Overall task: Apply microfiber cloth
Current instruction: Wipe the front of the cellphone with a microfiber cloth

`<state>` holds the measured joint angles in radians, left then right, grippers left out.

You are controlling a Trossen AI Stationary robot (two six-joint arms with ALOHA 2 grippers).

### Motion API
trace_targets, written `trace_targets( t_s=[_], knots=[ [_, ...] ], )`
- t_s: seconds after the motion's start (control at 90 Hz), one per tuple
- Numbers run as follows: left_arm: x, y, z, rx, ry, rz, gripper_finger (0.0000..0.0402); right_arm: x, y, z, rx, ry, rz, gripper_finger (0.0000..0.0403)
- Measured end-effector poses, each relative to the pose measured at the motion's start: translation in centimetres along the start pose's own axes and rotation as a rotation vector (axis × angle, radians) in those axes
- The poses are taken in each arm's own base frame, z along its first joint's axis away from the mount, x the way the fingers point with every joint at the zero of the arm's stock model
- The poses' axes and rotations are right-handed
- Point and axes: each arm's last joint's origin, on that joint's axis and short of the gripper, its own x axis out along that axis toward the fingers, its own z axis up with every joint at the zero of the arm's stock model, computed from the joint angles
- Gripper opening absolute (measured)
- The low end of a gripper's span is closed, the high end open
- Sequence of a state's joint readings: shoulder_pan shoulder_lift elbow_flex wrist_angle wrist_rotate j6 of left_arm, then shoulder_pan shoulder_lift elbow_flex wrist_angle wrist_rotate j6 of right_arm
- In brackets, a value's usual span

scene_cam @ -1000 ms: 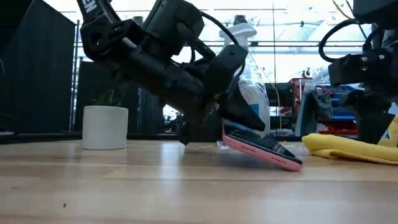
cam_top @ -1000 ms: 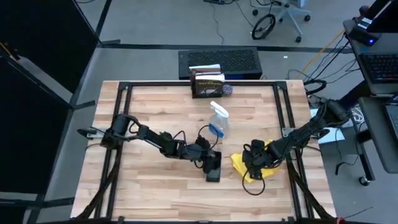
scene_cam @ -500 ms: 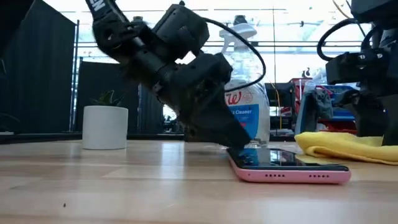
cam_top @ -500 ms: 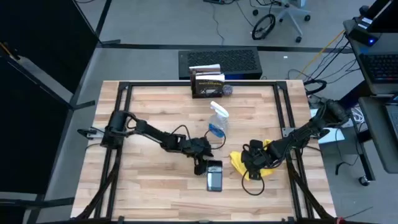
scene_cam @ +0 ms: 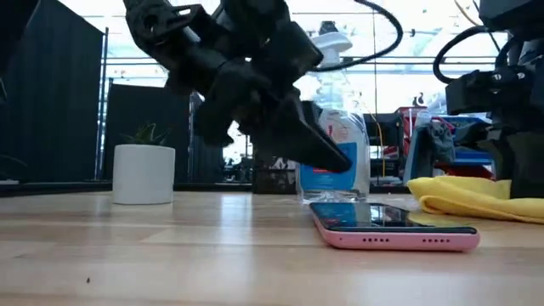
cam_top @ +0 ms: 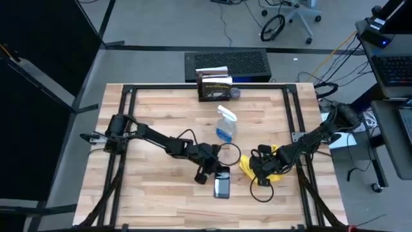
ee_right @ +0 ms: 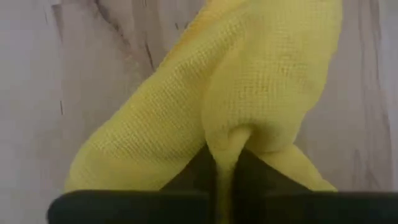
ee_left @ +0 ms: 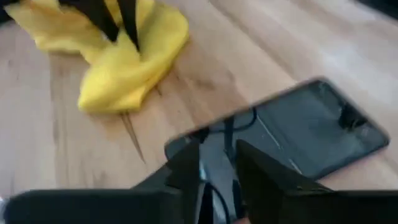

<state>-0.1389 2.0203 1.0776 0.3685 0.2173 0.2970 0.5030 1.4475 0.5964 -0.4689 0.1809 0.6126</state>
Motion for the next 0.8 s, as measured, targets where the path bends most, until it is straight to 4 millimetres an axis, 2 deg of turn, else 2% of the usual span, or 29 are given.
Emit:
trace_targets(
  t_s=[0.1, 0.367, 0.467, 0.622, 0.8],
  knots=[
    [0.2, 0.1, -0.3, -0.004, 0.008, 0.001, 0.0006, 0.0, 0.0, 0.0, 0.004, -0.002, 0.002, 0.0004],
    [0.6, -0.7, -1.7, -0.049, 0.129, -0.039, 0.0007, 0.0, 0.1, 0.2, 0.0, -0.021, 0.009, 0.0003],
    [0.9, -1.0, -1.1, -0.03, 0.086, -0.007, 0.0007, 0.0, 0.1, 0.2, 0.001, -0.027, 0.009, 0.0003],
    [1.1, -0.3, 0.8, -0.006, -0.008, 0.029, 0.0008, 0.0, 0.1, 0.2, -0.003, -0.028, 0.01, 0.0002],
    [2.6, 0.1, -1.3, -0.028, 0.067, 0.013, 0.0008, 0.1, -0.1, 0.5, 0.004, -0.031, 0.018, 0.0002]
  ],
)
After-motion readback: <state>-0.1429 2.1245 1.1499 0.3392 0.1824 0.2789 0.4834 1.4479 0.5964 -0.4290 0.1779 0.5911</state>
